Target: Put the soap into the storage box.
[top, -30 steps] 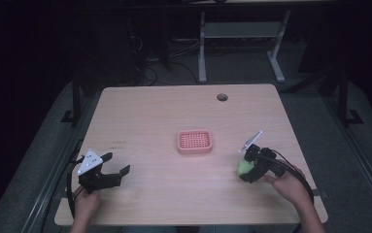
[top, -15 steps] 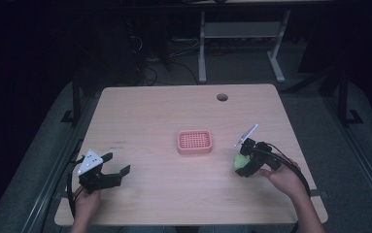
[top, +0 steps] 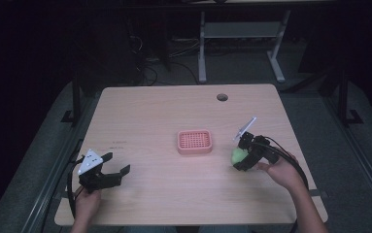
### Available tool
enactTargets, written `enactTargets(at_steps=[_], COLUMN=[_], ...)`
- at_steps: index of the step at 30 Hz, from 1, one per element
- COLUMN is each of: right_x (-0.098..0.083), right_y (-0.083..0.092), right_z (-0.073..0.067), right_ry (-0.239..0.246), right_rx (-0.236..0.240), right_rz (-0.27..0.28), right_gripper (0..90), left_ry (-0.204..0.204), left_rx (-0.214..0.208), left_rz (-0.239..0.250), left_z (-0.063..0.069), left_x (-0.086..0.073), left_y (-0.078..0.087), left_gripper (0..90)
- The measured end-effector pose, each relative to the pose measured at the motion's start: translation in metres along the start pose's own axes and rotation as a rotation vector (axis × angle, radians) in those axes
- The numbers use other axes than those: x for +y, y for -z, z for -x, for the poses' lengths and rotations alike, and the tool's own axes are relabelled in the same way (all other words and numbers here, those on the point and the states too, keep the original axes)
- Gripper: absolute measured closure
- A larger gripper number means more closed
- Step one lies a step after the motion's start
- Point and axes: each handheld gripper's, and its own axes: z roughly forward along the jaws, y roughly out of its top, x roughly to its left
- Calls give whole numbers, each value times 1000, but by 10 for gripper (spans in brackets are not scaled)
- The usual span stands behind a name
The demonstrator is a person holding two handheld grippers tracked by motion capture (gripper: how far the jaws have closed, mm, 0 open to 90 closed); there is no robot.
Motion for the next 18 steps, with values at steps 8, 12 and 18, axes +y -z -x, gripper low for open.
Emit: enactTargets(at_steps=[8, 12, 18], right_x=[7, 10, 16], right_y=[-2, -3, -3], right_z=[5, 6, 8], right_ry=[-1, -4, 3], right_rx=[11, 14, 17], right_rz=[6, 5, 10], right_gripper=[266, 265, 265], left_ry=[-2, -4, -6], left_rx=[-3, -5, -6], left_rz=[1, 0, 4], left_z=[0, 0, 0], left_x=[0, 0, 1], left_y=[0, 0, 0], left_gripper=[141, 141, 141])
